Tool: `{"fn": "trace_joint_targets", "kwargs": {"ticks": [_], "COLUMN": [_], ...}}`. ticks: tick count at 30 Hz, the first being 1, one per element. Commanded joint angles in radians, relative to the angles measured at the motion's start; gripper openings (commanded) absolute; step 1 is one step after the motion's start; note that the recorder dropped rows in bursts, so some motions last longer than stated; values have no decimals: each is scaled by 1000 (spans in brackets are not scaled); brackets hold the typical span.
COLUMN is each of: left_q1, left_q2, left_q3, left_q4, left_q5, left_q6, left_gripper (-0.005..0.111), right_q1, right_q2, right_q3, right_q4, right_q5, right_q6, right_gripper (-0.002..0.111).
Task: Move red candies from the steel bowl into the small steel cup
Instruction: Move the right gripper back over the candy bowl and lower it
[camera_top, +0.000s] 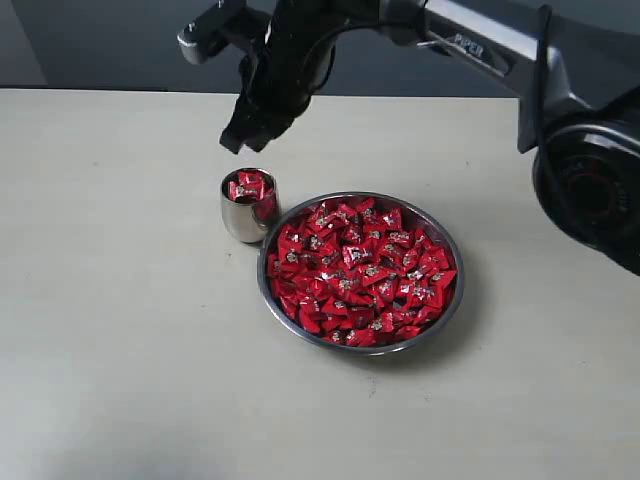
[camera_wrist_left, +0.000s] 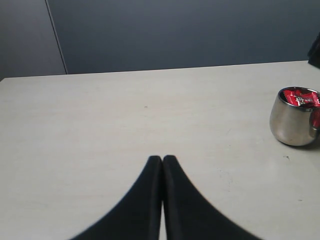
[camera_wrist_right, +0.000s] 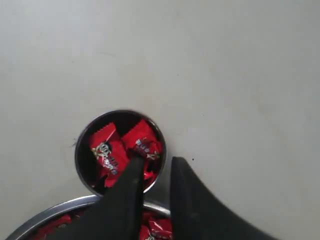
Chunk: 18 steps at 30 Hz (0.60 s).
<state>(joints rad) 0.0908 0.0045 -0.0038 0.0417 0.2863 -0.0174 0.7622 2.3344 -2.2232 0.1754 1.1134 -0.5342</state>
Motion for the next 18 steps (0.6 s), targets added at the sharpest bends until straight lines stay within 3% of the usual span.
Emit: {"fn": "trace_joint_targets", "kwargs": {"ticks": [1,8,18], "left_q1": [-8,-8,-8], "left_q2": [-4,-4,-4], "left_q3": [4,4,4], "left_q4": [1,1,1], "left_q5": [-2,-2,-2], "left_q6": [-3,-3,-3], "left_gripper": [0,0,0], "right_q1": [-5,-21,-194], "right_q2": [-73,-125,-155], "right_q3": [-6,-6,-1], "right_q4": [-11,-16,161], "right_q5": [7,12,64], "right_q6": [4,87,158], "right_gripper": [-1,-1,-1]}}
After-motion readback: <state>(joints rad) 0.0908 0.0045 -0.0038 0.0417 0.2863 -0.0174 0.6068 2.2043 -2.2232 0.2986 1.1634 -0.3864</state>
